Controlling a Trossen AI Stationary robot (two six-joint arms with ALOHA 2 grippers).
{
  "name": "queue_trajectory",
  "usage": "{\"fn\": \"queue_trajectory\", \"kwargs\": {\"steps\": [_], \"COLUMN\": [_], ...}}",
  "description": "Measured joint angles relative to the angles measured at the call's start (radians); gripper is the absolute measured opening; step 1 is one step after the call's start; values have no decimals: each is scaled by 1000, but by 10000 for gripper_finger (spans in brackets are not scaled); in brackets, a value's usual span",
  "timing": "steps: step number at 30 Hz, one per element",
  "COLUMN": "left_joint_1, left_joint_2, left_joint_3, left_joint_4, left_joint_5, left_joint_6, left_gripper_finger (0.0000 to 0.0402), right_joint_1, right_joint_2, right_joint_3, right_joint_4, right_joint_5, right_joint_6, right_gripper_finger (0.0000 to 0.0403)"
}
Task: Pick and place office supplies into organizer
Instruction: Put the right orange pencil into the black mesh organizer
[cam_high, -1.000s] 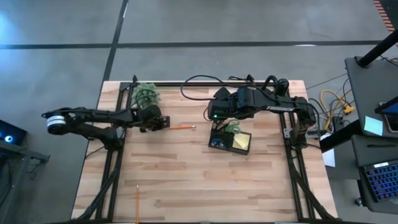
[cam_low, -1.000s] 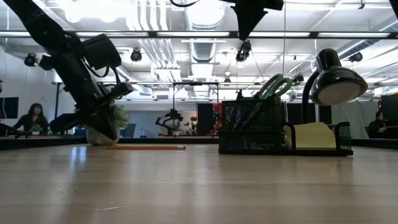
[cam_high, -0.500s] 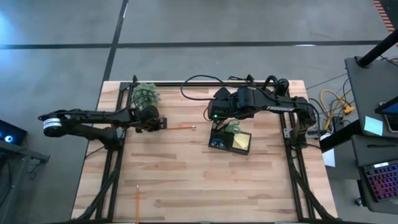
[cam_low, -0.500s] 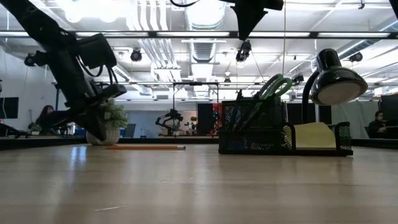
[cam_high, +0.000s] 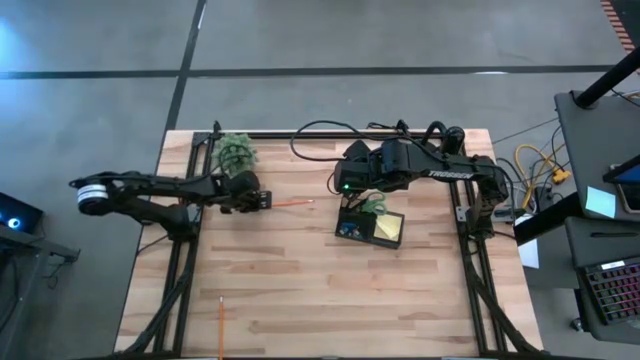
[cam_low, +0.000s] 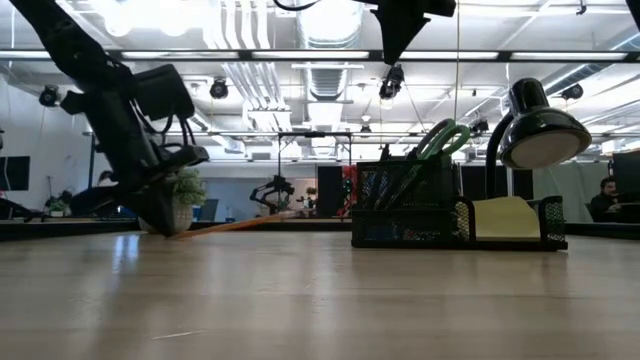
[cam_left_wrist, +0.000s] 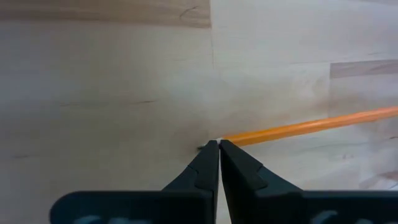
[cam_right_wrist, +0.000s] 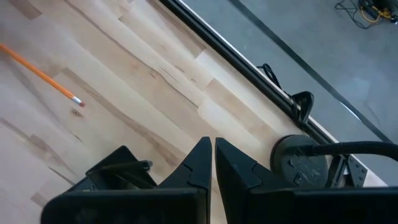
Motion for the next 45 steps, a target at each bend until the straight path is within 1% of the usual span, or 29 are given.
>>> {"fn": "queue_trajectory", "kwargs": {"steps": [7,9,11,13,16,17,21,23,25,31,34,36,39,45], "left_joint_1": [0,0,0,0,0,0,1,1,1,1,1,1,1,1], "left_joint_2": [32,35,38,38,38,38,38,38,38,39,39,39,39,39], "left_joint_3": [3,3,3,3,2,2,1,1,1,0,0,0,0,-2], "left_joint_4": [18,17,16,15,13,11,11,10,10,11,11,11,12,15], "left_joint_5": [7,7,7,8,8,10,13,15,15,17,17,17,17,11], "left_joint_6": [5,7,7,7,17,23,27,27,27,26,27,27,27,31], "left_gripper_finger": [0,0,0,0,0,0,0,0,0,0,0,0,0,0], "right_joint_1": [0,0,-1,-10,-31,-37,-47,-52,-60,-66,-64,-64,-68,-99], "right_joint_2": [0,0,0,0,1,3,26,53,92,246,321,356,382,388], "right_joint_3": [0,0,0,-1,-28,-41,-104,-127,-145,-143,-93,-60,-21,-21], "right_joint_4": [0,1,9,45,182,241,417,441,445,470,477,479,483,537], "right_joint_5": [-3,-19,-73,-160,-339,-384,-475,-528,-567,-576,-576,-576,-572,-573], "right_joint_6": [0,0,-4,-51,-204,-263,-439,-500,-565,-776,-835,-856,-887,-898], "right_gripper_finger": [13,13,13,13,13,13,19,35,61,154,184,194,198,185]}}
